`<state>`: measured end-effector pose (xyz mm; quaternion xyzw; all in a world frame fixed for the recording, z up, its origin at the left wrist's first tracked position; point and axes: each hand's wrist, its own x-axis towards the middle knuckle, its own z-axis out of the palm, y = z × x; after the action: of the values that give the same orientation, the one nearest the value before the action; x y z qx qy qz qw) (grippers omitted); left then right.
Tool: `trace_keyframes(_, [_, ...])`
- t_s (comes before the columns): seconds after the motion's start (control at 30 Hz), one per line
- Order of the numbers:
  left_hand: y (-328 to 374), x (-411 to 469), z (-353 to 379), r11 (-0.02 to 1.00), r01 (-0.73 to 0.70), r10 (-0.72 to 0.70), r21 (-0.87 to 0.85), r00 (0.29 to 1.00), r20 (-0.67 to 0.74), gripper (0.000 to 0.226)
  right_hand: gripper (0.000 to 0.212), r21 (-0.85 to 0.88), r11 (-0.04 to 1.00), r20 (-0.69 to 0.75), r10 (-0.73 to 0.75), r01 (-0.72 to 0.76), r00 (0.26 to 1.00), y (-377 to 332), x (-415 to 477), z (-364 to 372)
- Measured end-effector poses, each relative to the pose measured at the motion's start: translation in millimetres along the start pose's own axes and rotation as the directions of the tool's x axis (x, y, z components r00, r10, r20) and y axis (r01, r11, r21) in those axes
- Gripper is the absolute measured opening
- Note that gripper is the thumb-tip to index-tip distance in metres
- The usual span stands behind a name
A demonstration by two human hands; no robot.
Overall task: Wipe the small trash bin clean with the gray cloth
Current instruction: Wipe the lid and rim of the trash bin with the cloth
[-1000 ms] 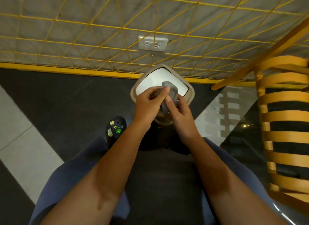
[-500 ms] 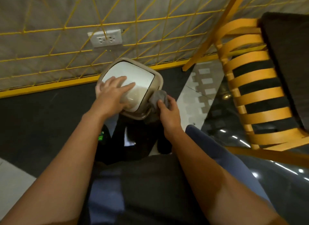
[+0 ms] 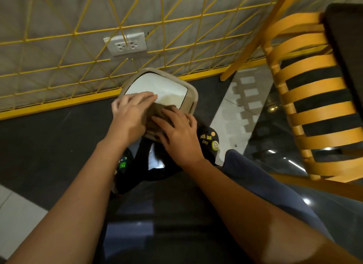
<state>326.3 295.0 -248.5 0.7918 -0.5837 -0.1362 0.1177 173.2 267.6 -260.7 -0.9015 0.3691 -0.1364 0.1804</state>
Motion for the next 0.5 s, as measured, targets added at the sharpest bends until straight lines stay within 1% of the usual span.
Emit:
trace_keyframes(0.07, [-1,0,1,0.999,0.0,0.002,-0.039,1.0,0.031,0.07,0.037,-0.006,1.0,-0.026,0.024,-0.024,0.999,8,5,0])
trace_keyframes(0.13, [-1,1,0,0.997,0.001,0.004,-0.083,0.998,0.066,0.074,0.038,0.084,0.986,-0.027,0.147,-0.145,0.989,15,16,-4])
trace_keyframes(0.2, [-2,0,0,0.996,-0.014,0.019,-0.093,0.998,0.061,0.076,0.039,0.211,0.93,0.017,0.305,-0.302,0.952,22,34,-8])
trace_keyframes(0.23, [-2,0,-1,0.994,-0.017,0.022,-0.106,0.999,0.048,0.077,0.04,0.256,0.903,0.029,0.349,-0.345,0.937,23,42,-10])
trace_keyframes(0.27, [-3,1,-1,0.99,-0.012,0.017,-0.14,0.999,0.035,0.079,0.04,0.28,0.898,0.036,0.344,-0.34,0.938,22,47,-11])
trace_keyframes(0.3, [-3,1,-1,0.982,0.002,0.004,-0.188,0.999,0.035,0.084,0.04,0.278,0.917,0.037,0.288,-0.287,0.957,21,47,-12])
trace_keyframes(0.33, [-5,1,0,0.973,0.006,0.002,-0.231,0.999,0.038,0.089,0.04,0.26,0.946,0.029,0.195,-0.196,0.98,19,44,-10])
trace_keyframes(0.37, [-6,1,1,0.969,-0.014,0.023,-0.246,0.999,0.034,0.095,0.041,0.237,0.967,0.027,0.09,-0.094,0.996,18,37,-7])
trace_keyframes(0.43, [-10,1,5,0.97,-0.071,0.078,-0.233,0.997,0.023,0.101,0.041,0.196,0.979,0.051,-0.07,0.059,0.996,13,22,-2])
trace_keyframes(0.5, [-14,0,9,0.97,-0.083,0.09,-0.227,0.996,0.018,0.101,0.04,0.173,0.978,0.059,-0.131,0.119,0.99,14,19,0])
